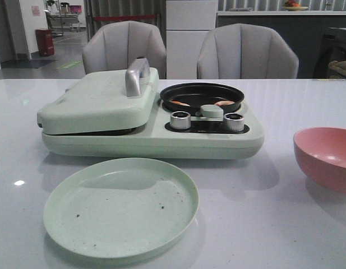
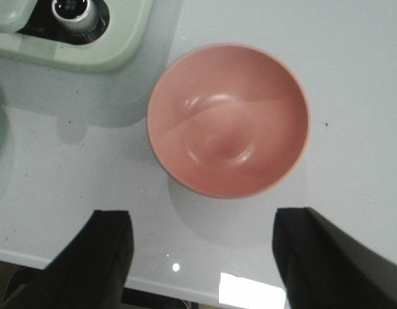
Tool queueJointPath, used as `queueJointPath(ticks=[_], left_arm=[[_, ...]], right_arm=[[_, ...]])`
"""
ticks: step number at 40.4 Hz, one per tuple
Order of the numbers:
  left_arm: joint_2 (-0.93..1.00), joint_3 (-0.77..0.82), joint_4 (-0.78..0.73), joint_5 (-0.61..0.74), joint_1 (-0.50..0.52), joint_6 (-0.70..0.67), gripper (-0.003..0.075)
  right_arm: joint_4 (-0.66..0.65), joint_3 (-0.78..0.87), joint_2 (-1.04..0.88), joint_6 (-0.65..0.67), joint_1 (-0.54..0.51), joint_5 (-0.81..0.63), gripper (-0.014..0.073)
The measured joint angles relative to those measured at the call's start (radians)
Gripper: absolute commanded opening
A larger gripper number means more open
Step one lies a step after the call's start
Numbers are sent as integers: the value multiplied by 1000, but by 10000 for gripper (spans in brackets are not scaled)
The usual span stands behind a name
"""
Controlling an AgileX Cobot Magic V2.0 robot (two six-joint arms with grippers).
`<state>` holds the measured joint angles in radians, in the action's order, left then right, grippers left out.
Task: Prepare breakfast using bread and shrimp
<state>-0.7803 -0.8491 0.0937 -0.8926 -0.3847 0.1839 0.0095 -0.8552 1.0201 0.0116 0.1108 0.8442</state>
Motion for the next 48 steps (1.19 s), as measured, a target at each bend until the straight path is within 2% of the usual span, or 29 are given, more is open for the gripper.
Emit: queueJointPath(ticks=[6,13,20,23,33,36,48], left_arm=[[71,50,-41,-5,0,-53,100],[128,92,-191,-7,0,-205,100],[141,100,-216,-7,0,-238,100],[141,100,-218,-7,0,-240,100],[141,110,-218,-5,0,-242,100],[141,110,-218,-5,0,-242,100],[141,114,-218,-9,0,-240,100]], right_arm=[[0,94,-155,0,0,18,559],[0,171,-312,0,0,46,559],[0,219,-419,6,0,54,527],[0,225,-434,6,0,54,451],[0,227,-436,8,0,54,22],[-2,227,-436,8,0,54,52],[-2,227,-436,8,0,53,52]])
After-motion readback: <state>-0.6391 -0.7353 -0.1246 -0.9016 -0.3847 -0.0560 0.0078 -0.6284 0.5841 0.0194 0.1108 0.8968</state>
